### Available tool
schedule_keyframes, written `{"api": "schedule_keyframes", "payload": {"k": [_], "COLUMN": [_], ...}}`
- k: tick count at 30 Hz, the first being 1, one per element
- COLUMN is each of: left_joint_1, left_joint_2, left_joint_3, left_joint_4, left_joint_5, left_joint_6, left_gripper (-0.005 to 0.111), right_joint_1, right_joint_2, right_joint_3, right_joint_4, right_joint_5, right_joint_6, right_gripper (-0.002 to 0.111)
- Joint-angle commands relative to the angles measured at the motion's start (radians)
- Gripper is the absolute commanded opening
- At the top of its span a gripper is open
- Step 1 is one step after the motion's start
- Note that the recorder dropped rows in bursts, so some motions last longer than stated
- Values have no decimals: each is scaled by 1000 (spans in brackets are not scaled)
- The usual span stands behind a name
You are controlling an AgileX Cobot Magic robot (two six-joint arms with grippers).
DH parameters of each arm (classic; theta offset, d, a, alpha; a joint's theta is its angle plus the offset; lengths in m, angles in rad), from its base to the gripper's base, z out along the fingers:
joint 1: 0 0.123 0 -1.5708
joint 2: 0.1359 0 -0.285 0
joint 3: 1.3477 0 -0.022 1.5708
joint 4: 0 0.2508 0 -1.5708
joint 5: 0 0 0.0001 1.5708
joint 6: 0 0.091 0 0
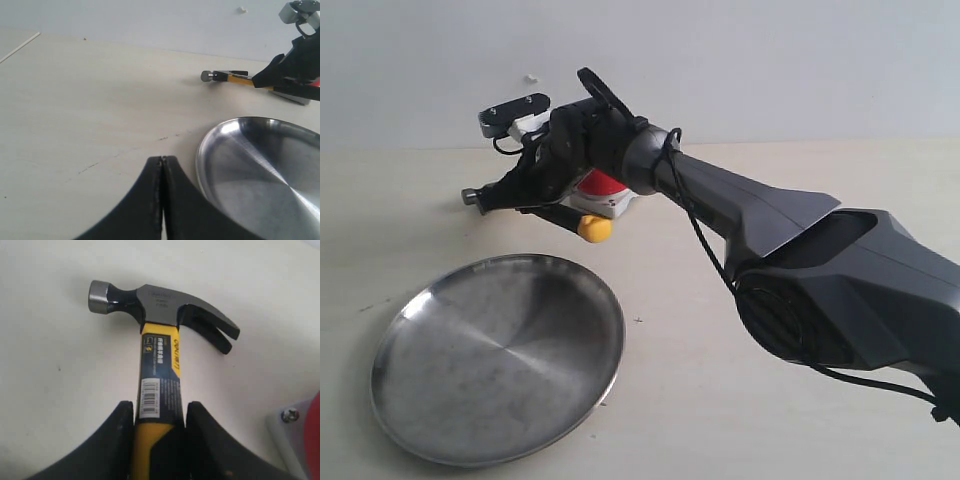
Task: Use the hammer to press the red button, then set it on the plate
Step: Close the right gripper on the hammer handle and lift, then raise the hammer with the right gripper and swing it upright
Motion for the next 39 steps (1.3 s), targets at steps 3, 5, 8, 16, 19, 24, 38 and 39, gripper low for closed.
{"api": "schedule_keyframes", "payload": {"k": [3,5,8,16,19,24,38,39], "left_joint_1": [-4,-4,-4,-4,-4,-4,-4,-4], "left_joint_2": [-7,-7,-7,-7,-7,-7,-7,-7], "left_joint_3": [-3,-3,-3,-3,-3,-3,-3,-3], "left_joint_4": [1,1,1,1,1,1,1,1], "left_joint_5": [-3,-3,-3,-3,-3,-3,-3,-3], "left_joint_6": [2,2,2,2,2,2,2,2], "left_gripper": [0,0,0,0,0,0,0,0], "right_joint_1": [25,45,79,148,163,196,365,368], "right_joint_2": [-32,-41,-62,-147,-180,-216,-248,-248], "right_joint_3": [-4,-4,-4,-4,-4,-4,-4,-4], "right_joint_4": [-4,-21,-94,-445,-525,-678,-1196,-1186], "right_joint_5": [-85,-92,-104,-78,-45,4,147,151], "right_joint_6": [12,12,19,277,400,514,817,812], "right_gripper": [0,0,0,0,0,0,0,0]}}
